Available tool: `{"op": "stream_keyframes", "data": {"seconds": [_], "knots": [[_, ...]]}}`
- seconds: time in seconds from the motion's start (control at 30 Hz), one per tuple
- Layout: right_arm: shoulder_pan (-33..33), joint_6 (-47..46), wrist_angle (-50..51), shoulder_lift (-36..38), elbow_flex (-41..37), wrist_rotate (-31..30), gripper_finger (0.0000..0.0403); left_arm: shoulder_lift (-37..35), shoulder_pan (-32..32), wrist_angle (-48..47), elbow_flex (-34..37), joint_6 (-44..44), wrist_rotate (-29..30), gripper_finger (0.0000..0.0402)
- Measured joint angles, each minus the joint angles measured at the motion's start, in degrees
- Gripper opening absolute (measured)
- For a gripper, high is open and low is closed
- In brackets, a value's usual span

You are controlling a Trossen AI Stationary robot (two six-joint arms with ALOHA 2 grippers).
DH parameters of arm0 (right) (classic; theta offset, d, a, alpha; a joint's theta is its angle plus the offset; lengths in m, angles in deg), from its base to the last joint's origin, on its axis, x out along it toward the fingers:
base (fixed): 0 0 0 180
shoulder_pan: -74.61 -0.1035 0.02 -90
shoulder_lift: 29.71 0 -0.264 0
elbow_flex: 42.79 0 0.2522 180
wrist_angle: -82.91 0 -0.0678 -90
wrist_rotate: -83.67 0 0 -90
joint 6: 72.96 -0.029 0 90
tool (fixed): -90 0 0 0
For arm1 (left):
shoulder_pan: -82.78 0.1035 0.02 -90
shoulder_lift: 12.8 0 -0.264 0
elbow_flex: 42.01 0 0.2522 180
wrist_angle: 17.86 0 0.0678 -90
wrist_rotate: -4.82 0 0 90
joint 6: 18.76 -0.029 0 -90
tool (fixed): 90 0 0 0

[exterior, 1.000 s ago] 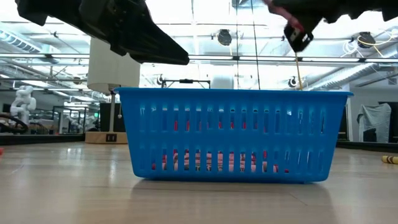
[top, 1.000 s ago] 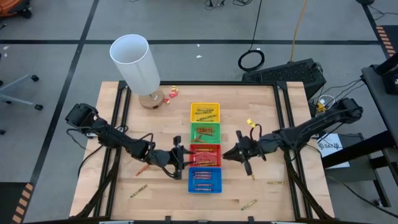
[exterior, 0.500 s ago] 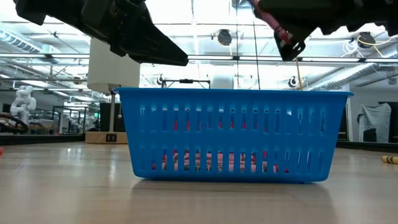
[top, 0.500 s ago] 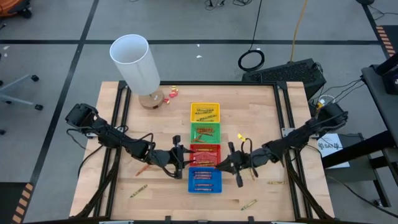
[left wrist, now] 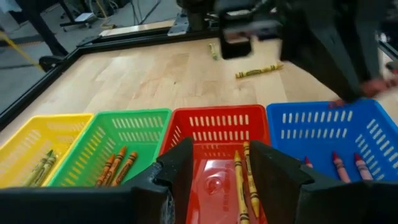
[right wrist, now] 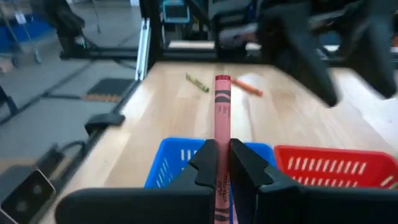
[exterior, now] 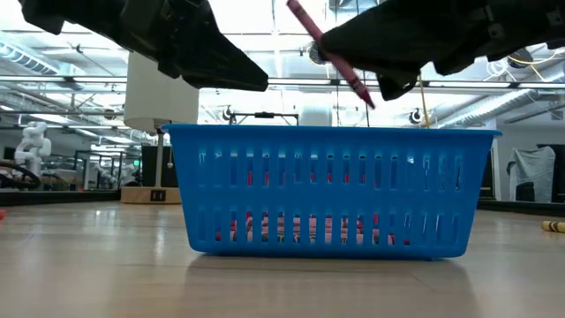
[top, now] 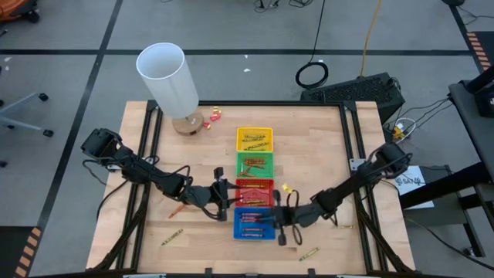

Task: Sort crayons
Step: Put the red crayon into the blue bin

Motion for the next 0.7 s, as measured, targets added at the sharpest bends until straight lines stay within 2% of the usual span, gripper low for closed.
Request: {"op": "stream_keyframes", "data": {"seconds": [0.07, 0.2, 0.33, 0.7], "knots": [[-0.47, 0.52, 3.25, -1.17, 1.74, -0.4, 0.0009, 0.0, -0.02, -0.15, 0.0, 0.77, 0.55, 0.0157], [-1.55, -0.6, 12.14, -2.53, 5.44, -5.82, 0.0009, 0.0, -0.81, -0.1, 0.0, 2.18, 0.77, 0.0157], [-1.7, -3.43, 18.16, -3.41, 7.86, -7.2, 0.0009, 0.0, -2.31, -0.17, 0.0, 2.18, 1.39, 0.0157], [-1.64, -5.5, 20.65, -3.88, 8.74, -7.28, 0.0017, 0.0, -7.05, -0.2, 0.0, 2.2, 5.48, 0.0157]]}}
